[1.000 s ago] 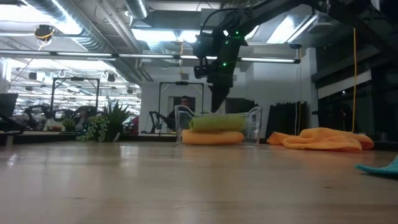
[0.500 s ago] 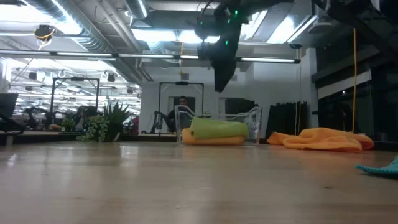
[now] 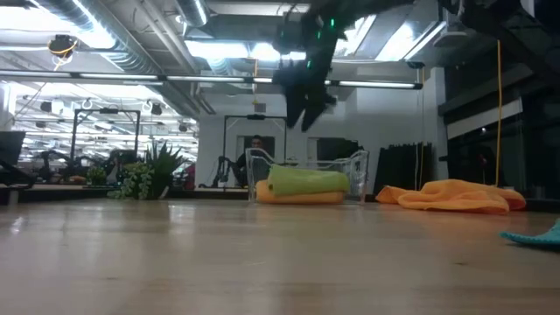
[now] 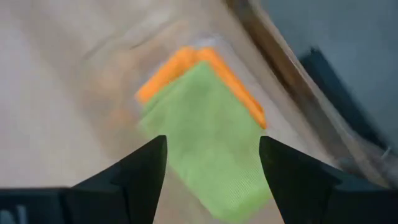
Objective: Fold microfiber towels
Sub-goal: Fold the orange microfiber cloth
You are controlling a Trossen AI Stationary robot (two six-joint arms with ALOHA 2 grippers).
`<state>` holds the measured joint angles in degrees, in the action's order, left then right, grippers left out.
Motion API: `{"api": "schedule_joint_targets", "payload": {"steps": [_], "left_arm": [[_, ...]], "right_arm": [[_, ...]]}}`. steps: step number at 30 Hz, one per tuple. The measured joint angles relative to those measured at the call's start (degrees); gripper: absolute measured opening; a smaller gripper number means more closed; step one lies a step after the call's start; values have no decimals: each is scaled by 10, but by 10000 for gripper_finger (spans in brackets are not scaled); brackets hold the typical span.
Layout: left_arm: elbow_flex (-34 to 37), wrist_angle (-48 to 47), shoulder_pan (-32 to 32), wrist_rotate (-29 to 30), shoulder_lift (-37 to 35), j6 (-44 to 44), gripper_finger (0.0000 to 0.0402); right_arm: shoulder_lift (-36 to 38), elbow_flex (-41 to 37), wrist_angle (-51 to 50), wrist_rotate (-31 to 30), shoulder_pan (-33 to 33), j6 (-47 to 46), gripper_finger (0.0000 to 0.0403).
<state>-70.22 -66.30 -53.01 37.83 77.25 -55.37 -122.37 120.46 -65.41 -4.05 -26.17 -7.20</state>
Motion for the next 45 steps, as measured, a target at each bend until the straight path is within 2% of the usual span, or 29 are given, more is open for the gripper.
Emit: {"api": "schedule_joint_targets", "payload": {"steps": [2,5,12,18,24,31,35,45], "left_arm": [[0,0,0,7,0,0,213],[0,0,0,7,0,4,213],[0,0,0,7,0,4,213],[0,0,0,7,0,4,213],[0,0,0,7,0,4,213],[0,0,0,7,0,4,213],[0,0,0,7,0,4,213],[0,0,0,7,0,4,213]], "right_arm": [[0,-44,43,-19,-3,-69,258],[-1,-102,87,-45,-4,-104,258],[-1,-206,224,-54,-4,-160,258],[-1,-261,255,-64,-6,-182,258],[-1,-265,264,-75,-6,-180,257],[3,-201,241,-72,-5,-165,257],[2,-196,269,-106,-4,-166,257],[-68,-196,322,-108,-4,-167,257]]}}
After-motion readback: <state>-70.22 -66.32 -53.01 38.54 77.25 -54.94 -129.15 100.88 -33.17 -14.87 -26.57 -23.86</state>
